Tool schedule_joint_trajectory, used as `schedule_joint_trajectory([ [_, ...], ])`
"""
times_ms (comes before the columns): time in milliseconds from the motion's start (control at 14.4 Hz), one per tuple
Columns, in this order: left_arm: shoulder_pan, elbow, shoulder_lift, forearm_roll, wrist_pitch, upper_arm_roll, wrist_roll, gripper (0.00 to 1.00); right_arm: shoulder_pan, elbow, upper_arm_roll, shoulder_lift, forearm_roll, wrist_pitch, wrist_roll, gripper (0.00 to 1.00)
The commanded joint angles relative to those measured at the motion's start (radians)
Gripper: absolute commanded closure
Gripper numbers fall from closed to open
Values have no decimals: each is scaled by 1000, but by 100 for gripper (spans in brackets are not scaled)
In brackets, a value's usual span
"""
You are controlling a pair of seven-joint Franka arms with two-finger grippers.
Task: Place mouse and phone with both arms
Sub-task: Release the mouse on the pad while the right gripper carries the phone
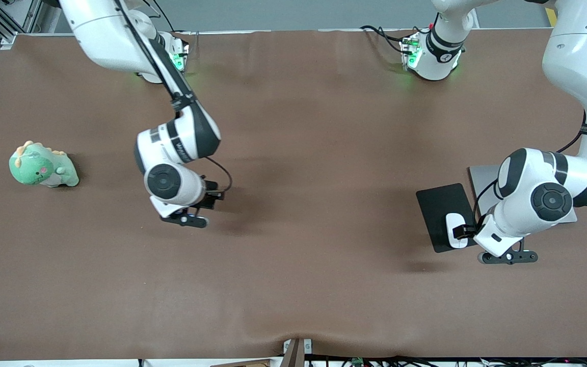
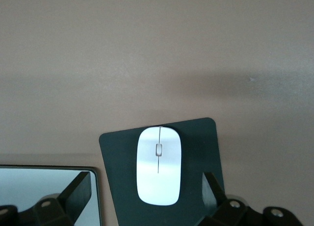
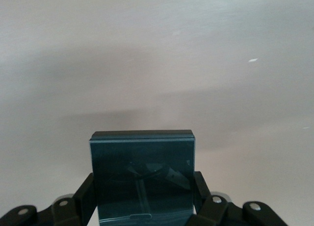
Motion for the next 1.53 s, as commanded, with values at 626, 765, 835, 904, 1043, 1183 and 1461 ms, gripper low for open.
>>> schedule_joint_trajectory([
  [626,7,-5,-176,-146,-420,-78,53,0,-377,-509,17,-237,-23,331,-508,100],
  [765,-2,-5,-181,-148,-452,-79,51,0,-452,-537,19,-236,-21,334,-607,100],
  [835,-17,-6,-190,-155,-478,-76,53,0,-472,-557,17,-239,-21,349,-632,100],
  [904,-55,-5,-213,-165,-514,-52,54,0,-497,-564,17,-240,-21,352,-664,100],
  [1043,-141,-11,-259,-201,-538,45,83,0,-557,-566,19,-231,-21,365,-745,100],
  [1183,-215,-11,-325,-237,-590,135,140,0,-565,-568,17,-228,-23,371,-753,100],
  [1461,-300,-8,-474,-370,-649,350,378,0,-565,-609,17,-213,-21,441,-753,80],
])
